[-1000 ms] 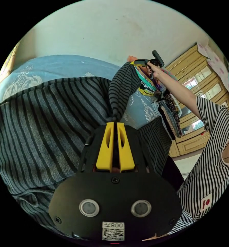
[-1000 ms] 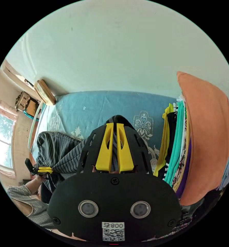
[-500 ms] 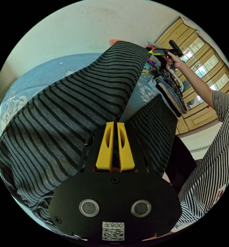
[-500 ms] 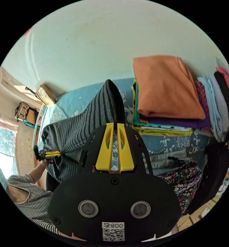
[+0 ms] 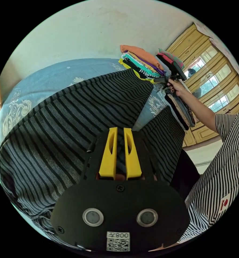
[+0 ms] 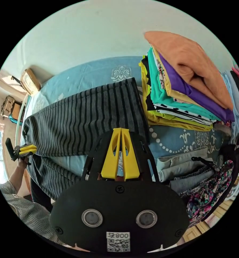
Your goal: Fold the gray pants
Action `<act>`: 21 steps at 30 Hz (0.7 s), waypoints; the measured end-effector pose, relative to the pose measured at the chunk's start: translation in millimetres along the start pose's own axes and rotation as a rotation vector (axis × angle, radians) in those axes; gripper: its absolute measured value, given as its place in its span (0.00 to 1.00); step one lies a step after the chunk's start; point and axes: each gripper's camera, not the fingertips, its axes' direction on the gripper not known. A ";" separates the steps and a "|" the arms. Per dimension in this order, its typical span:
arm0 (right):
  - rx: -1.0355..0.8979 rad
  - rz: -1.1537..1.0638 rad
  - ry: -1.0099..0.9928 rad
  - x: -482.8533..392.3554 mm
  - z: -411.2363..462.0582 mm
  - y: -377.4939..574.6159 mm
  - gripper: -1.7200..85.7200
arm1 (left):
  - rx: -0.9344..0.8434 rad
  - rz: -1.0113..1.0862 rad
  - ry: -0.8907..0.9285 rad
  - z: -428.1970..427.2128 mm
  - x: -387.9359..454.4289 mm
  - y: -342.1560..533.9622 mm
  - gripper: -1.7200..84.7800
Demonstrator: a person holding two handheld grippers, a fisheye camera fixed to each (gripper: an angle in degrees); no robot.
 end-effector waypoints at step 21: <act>-0.028 0.039 0.025 -11.6 87.0 -12.8 0.02 | 0.006 -0.311 -0.302 19.8 -71.8 -29.4 0.02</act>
